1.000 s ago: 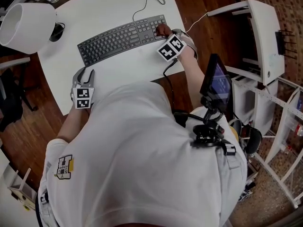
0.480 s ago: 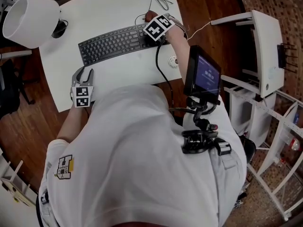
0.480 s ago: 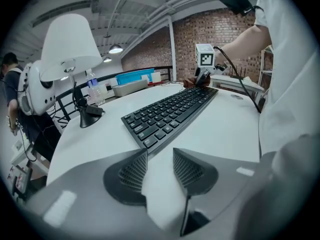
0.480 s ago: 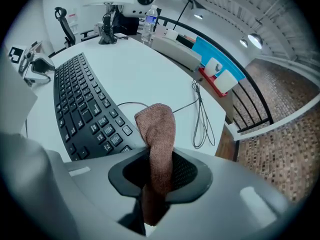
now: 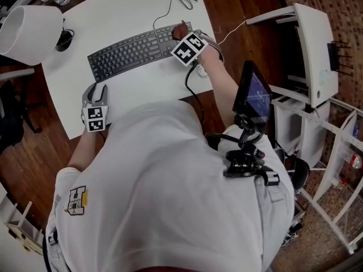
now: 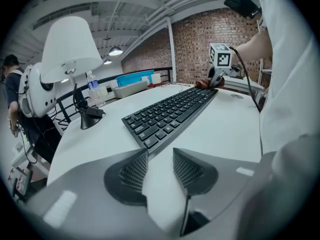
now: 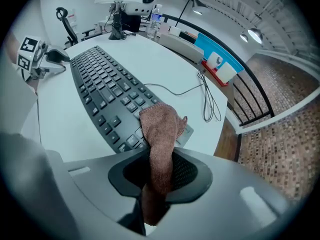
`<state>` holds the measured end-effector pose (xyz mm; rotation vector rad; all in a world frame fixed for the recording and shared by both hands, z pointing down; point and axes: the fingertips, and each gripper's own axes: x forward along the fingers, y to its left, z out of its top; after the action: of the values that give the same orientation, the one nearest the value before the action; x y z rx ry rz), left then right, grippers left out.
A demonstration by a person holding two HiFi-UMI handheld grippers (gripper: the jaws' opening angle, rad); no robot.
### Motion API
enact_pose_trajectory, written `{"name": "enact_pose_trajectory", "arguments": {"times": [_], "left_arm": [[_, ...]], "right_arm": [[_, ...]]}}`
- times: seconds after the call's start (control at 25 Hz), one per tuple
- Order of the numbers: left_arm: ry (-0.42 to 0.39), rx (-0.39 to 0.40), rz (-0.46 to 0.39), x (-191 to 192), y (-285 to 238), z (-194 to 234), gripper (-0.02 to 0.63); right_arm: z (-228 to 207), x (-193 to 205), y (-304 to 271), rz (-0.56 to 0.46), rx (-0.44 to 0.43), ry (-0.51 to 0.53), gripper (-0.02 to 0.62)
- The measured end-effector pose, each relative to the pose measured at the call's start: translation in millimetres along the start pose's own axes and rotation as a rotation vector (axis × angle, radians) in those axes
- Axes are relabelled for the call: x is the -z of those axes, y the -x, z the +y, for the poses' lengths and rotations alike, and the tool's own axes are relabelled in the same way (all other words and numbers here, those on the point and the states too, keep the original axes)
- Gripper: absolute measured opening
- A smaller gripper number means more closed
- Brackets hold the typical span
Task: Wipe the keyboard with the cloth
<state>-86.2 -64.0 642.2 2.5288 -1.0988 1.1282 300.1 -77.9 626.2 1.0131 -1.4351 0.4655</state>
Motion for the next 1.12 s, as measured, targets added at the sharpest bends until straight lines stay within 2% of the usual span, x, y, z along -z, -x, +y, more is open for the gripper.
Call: {"name": "enact_pose_trajectory", "arguments": {"times": [0.28,0.44,0.6,0.76,0.88,0.96,1.12], "left_arm": [[-0.015,0.005,-0.029,-1.0,-0.4,-0.3,0.155],[-0.016,0.001,-0.031,-0.9,0.8,-1.3,0.155],[-0.023,0.002,-0.016,-1.9,0.4,-3.6,0.155],[0.0,-0.025,0.008,-2.9,1.5,-5.1,0.155],[0.007,-0.046,0.028,-3.0,1.1,-5.2,0.155],[0.01,-0.05,0.036,-2.8,-1.1,-5.4,0.155],[0.029,-0.051,0.035,-0.7,-1.8,-1.4,0.155]], "right_arm": [[46.6,58.1,13.7,0.051,-0.027,-0.007,0.086],[52.6,67.4,15.1,0.056,-0.035,0.002,0.086],[27.7,39.7,24.7,0.002,-0.003,0.031,0.086],[-5.8,-29.7,22.1,-0.096,0.021,0.103,0.086],[-13.3,-75.0,6.9,-0.125,0.013,0.177,0.086],[-8.5,-85.7,-4.6,-0.108,-0.007,0.212,0.086],[9.6,-80.3,-7.3,-0.087,-0.02,0.232,0.086]]}}
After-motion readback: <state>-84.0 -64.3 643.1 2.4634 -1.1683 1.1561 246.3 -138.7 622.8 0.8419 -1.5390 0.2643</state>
